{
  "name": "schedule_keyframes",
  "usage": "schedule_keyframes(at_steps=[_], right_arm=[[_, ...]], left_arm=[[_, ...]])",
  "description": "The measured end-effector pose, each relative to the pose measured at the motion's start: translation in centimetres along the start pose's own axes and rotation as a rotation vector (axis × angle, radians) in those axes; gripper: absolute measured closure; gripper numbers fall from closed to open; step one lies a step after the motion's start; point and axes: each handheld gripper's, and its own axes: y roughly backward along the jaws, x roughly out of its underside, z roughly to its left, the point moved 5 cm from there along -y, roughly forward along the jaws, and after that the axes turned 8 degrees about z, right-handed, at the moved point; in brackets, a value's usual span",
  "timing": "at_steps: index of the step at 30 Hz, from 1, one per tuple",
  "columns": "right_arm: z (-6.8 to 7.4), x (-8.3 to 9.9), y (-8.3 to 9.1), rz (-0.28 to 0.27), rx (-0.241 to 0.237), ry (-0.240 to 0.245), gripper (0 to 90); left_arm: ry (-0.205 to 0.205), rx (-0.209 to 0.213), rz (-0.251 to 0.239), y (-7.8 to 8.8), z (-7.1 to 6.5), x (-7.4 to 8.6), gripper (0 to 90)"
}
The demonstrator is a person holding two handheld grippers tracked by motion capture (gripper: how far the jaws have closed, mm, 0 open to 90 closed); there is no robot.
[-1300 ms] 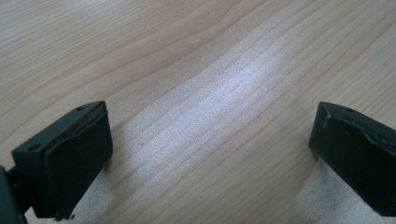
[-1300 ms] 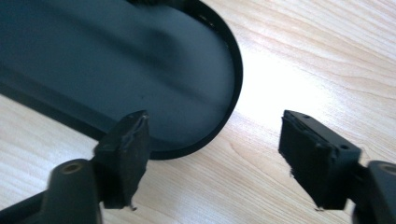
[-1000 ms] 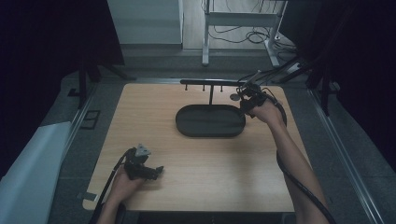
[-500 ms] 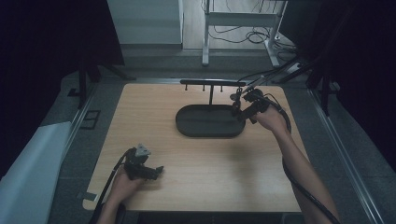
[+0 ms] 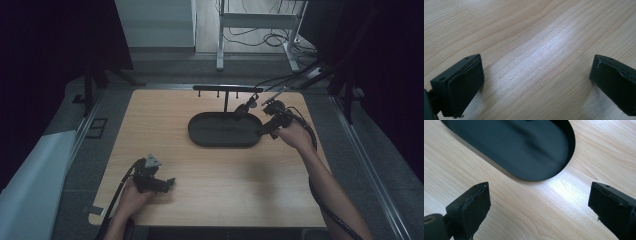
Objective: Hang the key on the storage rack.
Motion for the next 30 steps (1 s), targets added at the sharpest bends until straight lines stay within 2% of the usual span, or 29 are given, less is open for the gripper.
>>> schedule_keyframes(at_steps=[11, 30], right_arm=[[0.8, 1.7, 0.6, -0.031, -0.009, 0.033, 2.5], [0.2, 5.6, 1.9, -0.074, -0.010, 0.018, 2.7]], left_arm=[[0.000, -0.001, 0.000, 0.0, 0.0, 0.0, 0.0], [0.004, -0.002, -0.002, 0.0, 0.0, 0.0, 0.0]])
